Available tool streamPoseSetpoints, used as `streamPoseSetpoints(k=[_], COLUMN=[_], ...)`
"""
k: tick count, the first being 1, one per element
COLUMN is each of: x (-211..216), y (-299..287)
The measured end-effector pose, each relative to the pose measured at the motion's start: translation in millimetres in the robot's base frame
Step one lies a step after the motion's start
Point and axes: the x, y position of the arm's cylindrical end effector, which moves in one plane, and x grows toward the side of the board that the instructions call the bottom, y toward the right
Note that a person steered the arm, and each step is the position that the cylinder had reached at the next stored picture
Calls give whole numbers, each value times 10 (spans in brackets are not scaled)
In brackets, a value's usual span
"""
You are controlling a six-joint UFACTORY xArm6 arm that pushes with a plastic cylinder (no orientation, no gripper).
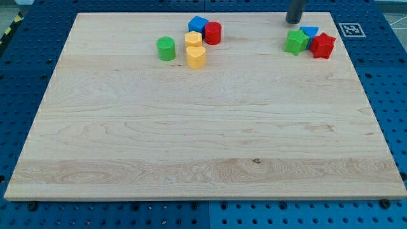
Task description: Push the green star towards down
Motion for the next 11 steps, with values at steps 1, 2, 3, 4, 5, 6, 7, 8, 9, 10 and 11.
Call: streamPoseSetpoints(k=[1, 2, 3, 4, 5, 6, 7, 8, 9, 10, 11], x=[177, 867, 1678, 2281, 2257, 1620, 983, 585, 721, 1321, 2143], y=[0, -14, -86, -135, -131, -59, -59, -107, -480, -892, -1190])
